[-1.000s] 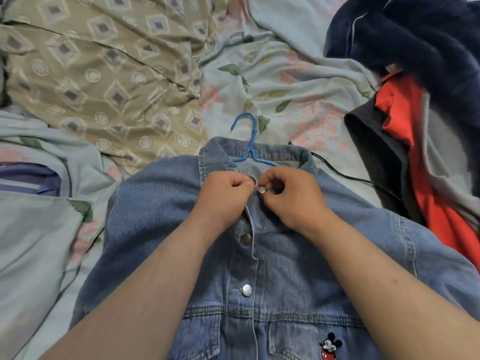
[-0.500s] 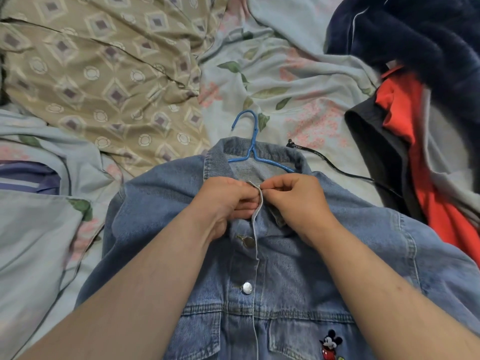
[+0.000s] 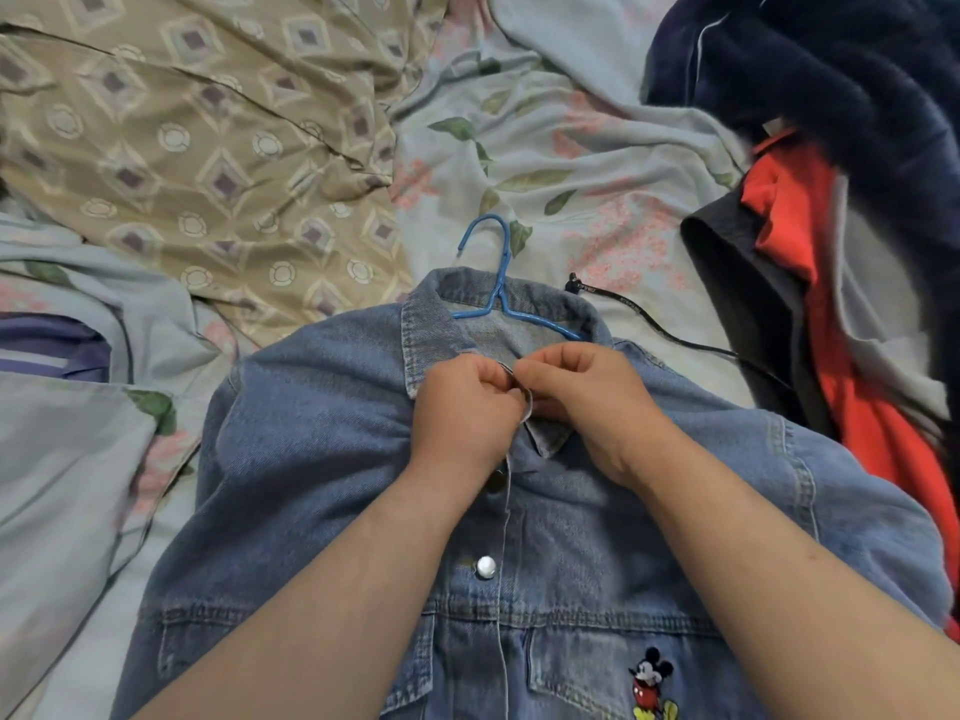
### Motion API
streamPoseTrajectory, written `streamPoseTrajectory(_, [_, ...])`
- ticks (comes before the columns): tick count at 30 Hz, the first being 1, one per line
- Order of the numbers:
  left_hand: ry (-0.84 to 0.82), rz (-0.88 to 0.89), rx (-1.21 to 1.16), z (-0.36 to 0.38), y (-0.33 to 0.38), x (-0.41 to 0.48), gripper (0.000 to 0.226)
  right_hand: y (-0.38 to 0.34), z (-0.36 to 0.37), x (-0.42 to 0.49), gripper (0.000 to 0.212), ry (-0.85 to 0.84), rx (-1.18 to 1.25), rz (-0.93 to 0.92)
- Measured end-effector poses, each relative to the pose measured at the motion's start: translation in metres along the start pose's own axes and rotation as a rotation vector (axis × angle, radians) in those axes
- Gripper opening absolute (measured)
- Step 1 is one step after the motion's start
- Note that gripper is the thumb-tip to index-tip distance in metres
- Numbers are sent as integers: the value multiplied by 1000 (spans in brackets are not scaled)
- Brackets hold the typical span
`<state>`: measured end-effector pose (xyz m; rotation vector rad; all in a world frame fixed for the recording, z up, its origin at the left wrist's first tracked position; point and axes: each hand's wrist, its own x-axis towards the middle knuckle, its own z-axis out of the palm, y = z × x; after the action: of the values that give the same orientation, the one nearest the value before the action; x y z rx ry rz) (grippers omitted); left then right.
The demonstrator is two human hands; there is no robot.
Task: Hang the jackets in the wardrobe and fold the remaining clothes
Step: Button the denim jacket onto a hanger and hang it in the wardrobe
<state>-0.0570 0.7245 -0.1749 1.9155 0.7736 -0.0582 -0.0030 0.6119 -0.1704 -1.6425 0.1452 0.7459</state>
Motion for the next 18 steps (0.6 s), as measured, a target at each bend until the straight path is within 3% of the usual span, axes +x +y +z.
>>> streamPoseTrajectory(3, [58, 66, 103, 4, -2, -10, 15, 1, 2, -2, 11, 20, -72, -36])
streamPoseTrajectory(8, [112, 106, 157, 9, -5, -15, 18, -1, 2, 1, 16, 78, -206, -45])
streamPoseTrajectory(14, [111, 113, 179, 11, -6, -16, 7, -4, 0, -1, 5, 23, -158, 18])
streamPoseTrajectory(18, [133, 155, 240, 12, -11, -15, 12, 1, 2, 1, 20, 40, -105, 27])
